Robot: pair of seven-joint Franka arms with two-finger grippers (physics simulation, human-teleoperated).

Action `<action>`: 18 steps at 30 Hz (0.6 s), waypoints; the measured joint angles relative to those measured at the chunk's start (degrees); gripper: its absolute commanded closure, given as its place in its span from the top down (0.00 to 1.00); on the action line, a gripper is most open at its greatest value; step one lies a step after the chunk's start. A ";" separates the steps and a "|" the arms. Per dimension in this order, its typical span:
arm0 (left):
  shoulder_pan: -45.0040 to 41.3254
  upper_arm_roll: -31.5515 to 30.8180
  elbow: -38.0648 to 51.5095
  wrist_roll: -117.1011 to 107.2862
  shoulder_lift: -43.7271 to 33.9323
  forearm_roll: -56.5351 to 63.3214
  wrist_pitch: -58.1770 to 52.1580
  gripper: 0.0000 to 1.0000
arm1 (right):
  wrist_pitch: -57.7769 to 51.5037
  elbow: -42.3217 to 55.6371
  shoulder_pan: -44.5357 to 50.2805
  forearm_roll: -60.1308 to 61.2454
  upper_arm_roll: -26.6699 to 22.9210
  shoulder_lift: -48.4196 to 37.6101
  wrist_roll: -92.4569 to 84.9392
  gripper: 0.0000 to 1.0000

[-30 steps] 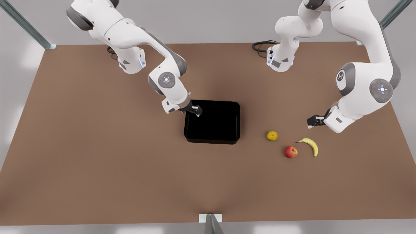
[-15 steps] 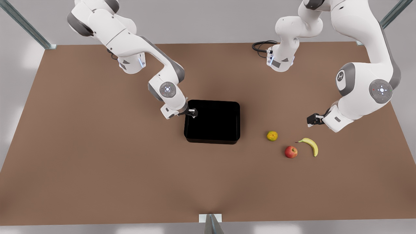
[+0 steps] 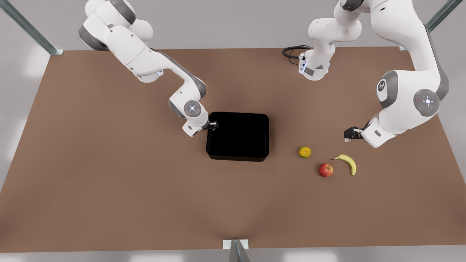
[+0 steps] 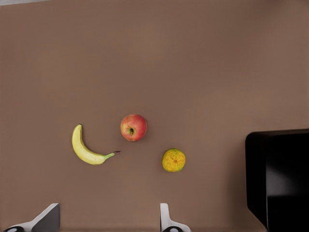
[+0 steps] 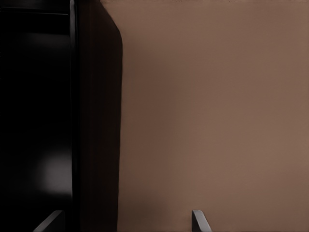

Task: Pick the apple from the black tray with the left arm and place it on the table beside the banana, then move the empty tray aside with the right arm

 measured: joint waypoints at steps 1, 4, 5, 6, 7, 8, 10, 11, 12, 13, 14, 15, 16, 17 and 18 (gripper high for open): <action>0.00 0.00 0.00 0.07 0.00 0.00 0.00 1.00 | 0.76 -0.10 0.06 -0.15 -0.06 -0.04 -0.10 0.95; 0.00 0.00 0.00 0.25 0.00 0.00 0.00 1.00 | 2.51 -0.08 0.12 -0.30 -0.11 -0.25 -0.26 0.51; 0.00 0.00 0.00 0.30 0.00 0.00 0.00 1.00 | 2.95 -0.06 0.12 -0.24 -0.11 -0.33 -0.36 0.40; 0.00 0.00 0.00 0.36 0.00 0.00 0.00 1.00 | 3.35 -0.07 0.12 -0.09 -0.11 -0.48 -0.55 0.36; 0.00 0.00 0.01 0.40 0.00 0.00 0.00 1.00 | 3.72 -0.10 0.12 0.08 -0.10 -0.58 -0.78 0.29; 0.00 0.00 0.01 0.45 0.00 0.01 0.00 1.00 | 4.03 -0.12 0.12 0.20 -0.10 -0.64 -0.99 0.21; 0.00 0.00 0.02 0.53 0.00 0.04 0.00 1.00 | 4.48 -0.11 0.12 0.22 -0.10 -0.68 -1.25 0.09; 0.00 0.00 0.02 0.57 0.00 0.05 -0.01 1.00 | 4.67 -0.12 0.12 0.21 -0.10 -0.68 -1.38 0.04; 0.00 0.00 0.02 0.61 0.00 0.06 -0.01 1.00 | 4.87 -0.11 0.15 0.27 -0.10 -0.69 -1.54 0.04; 0.00 0.00 0.02 0.65 0.00 0.07 -0.01 1.00 | 5.03 -0.11 0.17 0.31 -0.09 -0.68 -1.69 0.04; 0.00 0.00 0.02 0.68 0.00 0.07 -0.01 1.00 | 5.13 -0.07 0.19 0.34 -0.09 -0.76 -1.83 0.04; 0.00 0.00 0.02 0.71 0.00 0.08 -0.01 1.00 | 5.16 0.01 0.16 0.38 -0.09 -1.34 -1.95 0.04; 0.00 0.00 0.02 0.73 0.00 0.08 -0.01 1.00 | 5.16 0.07 0.13 0.42 -0.06 -2.20 -2.07 0.04; 0.00 0.00 0.02 0.75 0.00 0.08 -0.01 1.00 | 5.09 0.13 0.06 0.47 -0.06 -3.43 -2.19 0.04; 0.00 0.00 0.02 0.77 0.00 0.08 -0.01 1.00 | 4.78 0.22 -0.03 0.51 -0.07 -4.95 -2.32 0.04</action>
